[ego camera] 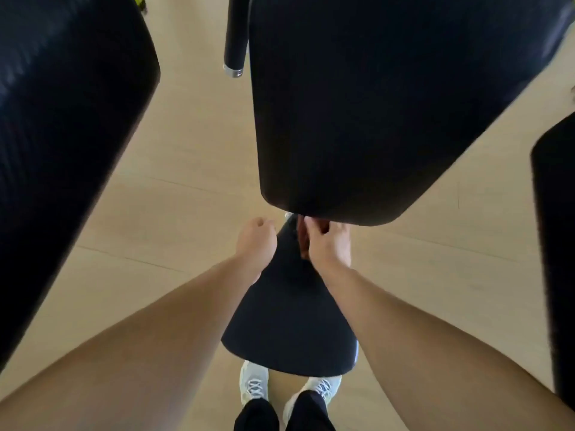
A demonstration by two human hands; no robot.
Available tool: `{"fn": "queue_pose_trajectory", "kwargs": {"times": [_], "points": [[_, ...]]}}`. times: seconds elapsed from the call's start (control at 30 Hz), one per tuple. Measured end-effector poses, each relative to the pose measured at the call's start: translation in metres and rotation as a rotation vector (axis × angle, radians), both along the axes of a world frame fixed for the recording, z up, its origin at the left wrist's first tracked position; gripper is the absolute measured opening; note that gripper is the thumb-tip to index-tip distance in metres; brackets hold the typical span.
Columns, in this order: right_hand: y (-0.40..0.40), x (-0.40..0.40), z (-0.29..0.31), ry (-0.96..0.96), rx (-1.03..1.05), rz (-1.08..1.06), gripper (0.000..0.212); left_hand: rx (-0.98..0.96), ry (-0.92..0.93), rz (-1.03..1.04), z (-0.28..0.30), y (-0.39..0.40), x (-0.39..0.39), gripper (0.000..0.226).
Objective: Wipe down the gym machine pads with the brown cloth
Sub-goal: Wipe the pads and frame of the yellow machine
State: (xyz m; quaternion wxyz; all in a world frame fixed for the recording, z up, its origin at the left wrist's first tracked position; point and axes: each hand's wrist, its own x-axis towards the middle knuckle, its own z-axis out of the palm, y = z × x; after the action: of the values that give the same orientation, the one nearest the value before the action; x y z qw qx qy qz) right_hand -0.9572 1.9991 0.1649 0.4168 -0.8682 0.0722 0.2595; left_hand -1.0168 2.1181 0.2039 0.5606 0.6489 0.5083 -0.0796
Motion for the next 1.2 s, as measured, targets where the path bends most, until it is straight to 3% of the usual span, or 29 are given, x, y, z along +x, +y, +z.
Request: {"fn": "queue_pose_trajectory", "kwargs": {"times": [0.07,0.1,0.27,0.47,0.53,0.67,0.73,0.83,1.03,1.2], "points": [[-0.004,-0.018,-0.044,-0.130,-0.375,0.505,0.059,0.064,0.054,-0.009,-0.023,0.010,-0.009,0.029],[-0.003,-0.025,-0.057,-0.190,-0.470,0.588,0.059,0.085,0.078,-0.002,-0.032,0.013,-0.016,0.030],[0.025,-0.002,-0.084,-0.386,-0.485,0.619,0.050,0.141,0.056,-0.062,-0.065,0.034,-0.048,0.031],[0.033,0.021,-0.075,-0.349,-0.501,0.731,0.040,0.182,0.094,-0.127,-0.057,0.040,-0.070,0.028],[0.018,0.024,-0.071,-0.298,-0.537,0.567,0.036,0.165,0.110,-0.210,-0.047,0.037,-0.077,0.024],[-0.030,0.009,-0.046,0.060,-0.550,0.063,0.039,0.220,0.128,-0.431,-0.015,0.038,-0.084,0.024],[-0.067,-0.031,-0.037,0.138,-0.501,-0.073,0.040,0.240,0.151,-0.548,0.004,0.030,-0.091,0.027],[-0.128,-0.110,-0.008,0.166,-0.370,-0.267,0.040,0.115,0.132,-0.589,0.036,-0.001,-0.104,0.019],[-0.218,-0.214,0.080,0.336,0.092,-0.729,0.027,-0.022,0.169,-0.952,0.077,-0.120,-0.111,0.018],[-0.322,-0.226,0.093,0.369,0.052,-0.953,0.023,-0.039,0.185,-1.400,0.104,-0.264,-0.108,0.028]]}}
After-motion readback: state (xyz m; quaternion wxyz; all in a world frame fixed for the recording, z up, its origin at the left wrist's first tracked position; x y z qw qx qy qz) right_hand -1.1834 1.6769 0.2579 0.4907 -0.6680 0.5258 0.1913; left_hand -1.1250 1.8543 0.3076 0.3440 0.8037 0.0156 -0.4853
